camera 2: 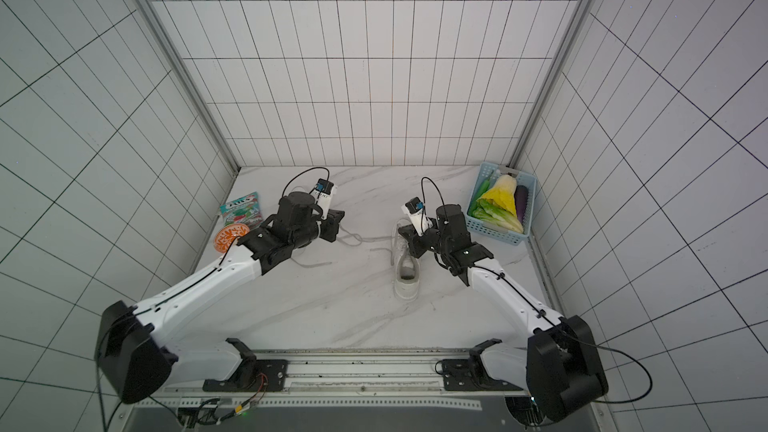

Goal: Tie the shoes
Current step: Wrap the shoelace around the shoelace.

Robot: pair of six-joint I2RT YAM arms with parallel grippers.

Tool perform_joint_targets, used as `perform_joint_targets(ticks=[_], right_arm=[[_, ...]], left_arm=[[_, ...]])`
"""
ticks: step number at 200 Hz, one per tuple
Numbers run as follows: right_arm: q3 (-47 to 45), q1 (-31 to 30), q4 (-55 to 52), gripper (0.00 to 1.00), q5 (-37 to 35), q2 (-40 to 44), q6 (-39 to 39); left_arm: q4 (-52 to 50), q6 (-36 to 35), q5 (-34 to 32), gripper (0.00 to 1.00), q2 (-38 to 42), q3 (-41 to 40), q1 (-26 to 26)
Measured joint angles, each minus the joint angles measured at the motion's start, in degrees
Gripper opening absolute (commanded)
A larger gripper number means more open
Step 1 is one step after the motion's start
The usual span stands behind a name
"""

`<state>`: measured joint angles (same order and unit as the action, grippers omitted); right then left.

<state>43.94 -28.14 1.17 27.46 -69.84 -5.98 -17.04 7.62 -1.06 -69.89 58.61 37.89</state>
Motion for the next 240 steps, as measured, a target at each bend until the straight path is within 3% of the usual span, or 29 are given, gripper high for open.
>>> perform_joint_targets(ticks=[44, 88, 165, 240], right_arm=[[0.8, 0.1, -1.3, 0.00, -0.7, 0.0, 3.3], [1.4, 0.6, -1.6, 0.00, -0.7, 0.0, 5.2], [1.4, 2.8, -1.5, 0.00, 2.1, -0.1, 6.3], [2.0, 5.7, -2.0, 0.00, 8.3, -2.0, 6.8]], left_arm=[[8.3, -4.6, -0.5, 0.00, 14.3, -6.6, 15.4], [15.9, -7.8, 0.1, 0.00, 11.2, -6.0, 25.0], [26.3, -9.0, 6.5, 0.00, -10.7, 3.7, 30.9], [37.6, -9.0, 12.9, 0.00, -19.2, 2.4, 32.5]])
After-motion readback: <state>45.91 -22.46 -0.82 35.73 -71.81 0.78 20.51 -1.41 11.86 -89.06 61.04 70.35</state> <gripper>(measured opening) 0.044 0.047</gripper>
